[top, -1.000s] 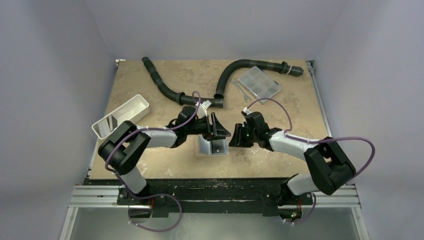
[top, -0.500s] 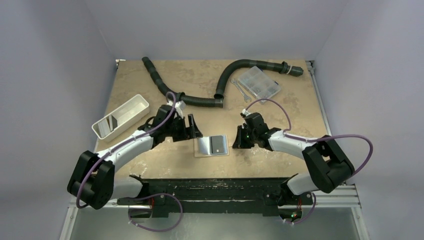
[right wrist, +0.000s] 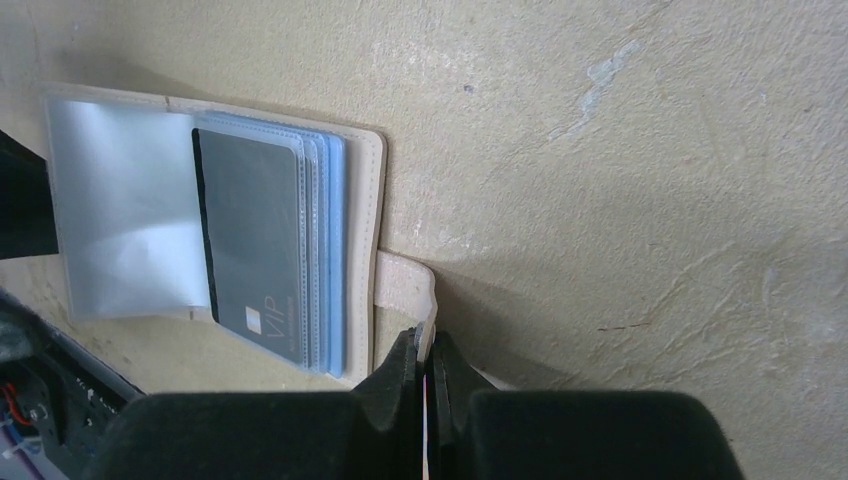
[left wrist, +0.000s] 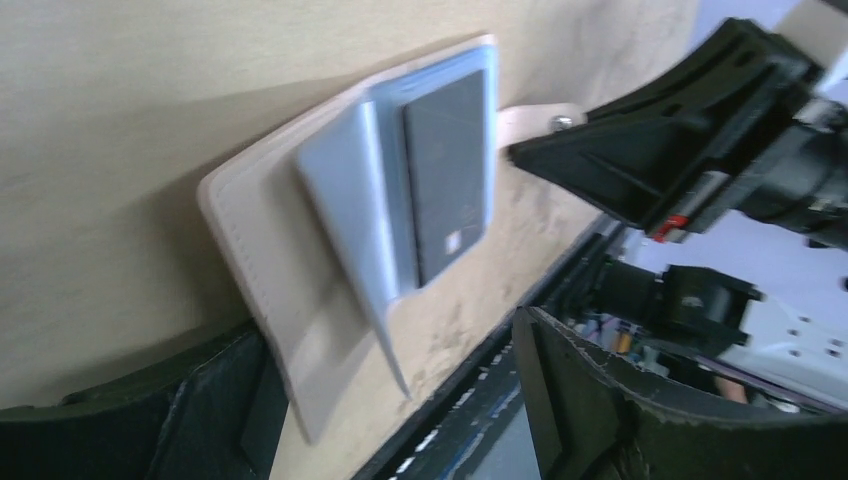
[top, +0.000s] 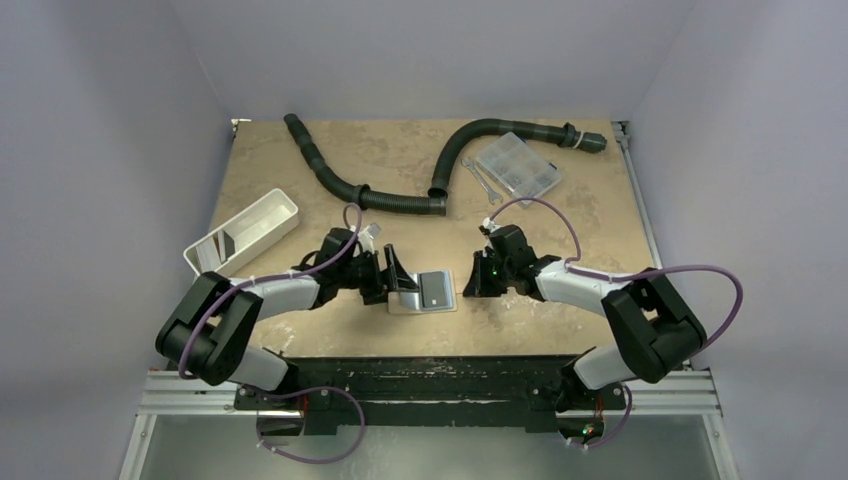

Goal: Put the credit cards into the card holder
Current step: Close the card holder at the center of the board.

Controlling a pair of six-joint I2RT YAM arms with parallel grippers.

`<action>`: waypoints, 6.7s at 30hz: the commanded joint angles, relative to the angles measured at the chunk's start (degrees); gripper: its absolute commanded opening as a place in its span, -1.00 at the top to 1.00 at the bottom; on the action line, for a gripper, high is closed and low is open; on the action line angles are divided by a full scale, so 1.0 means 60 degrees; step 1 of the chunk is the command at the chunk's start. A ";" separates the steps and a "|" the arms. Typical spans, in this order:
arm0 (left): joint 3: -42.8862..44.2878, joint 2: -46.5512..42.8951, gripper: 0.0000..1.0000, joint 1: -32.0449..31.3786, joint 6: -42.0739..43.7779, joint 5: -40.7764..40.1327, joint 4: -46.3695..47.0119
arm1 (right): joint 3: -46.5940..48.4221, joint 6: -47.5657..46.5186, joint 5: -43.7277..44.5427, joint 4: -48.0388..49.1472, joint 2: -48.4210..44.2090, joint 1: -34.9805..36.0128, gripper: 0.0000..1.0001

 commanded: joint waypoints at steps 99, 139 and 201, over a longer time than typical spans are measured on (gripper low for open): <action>0.2187 0.2894 0.95 -0.1545 0.0405 -0.0400 0.1411 | 0.1091 -0.0159 -0.1158 0.0010 -0.0406 -0.0106 1.00; 0.1678 0.2788 1.00 -0.1555 0.0073 -0.0669 0.1991 | 0.2383 -0.0208 -0.1026 -0.1037 0.1599 0.0502 1.00; 0.0461 0.2549 1.00 -0.1263 -0.0752 -0.0685 0.3087 | 0.3080 -0.0116 0.2346 -0.3592 0.2887 0.2439 1.00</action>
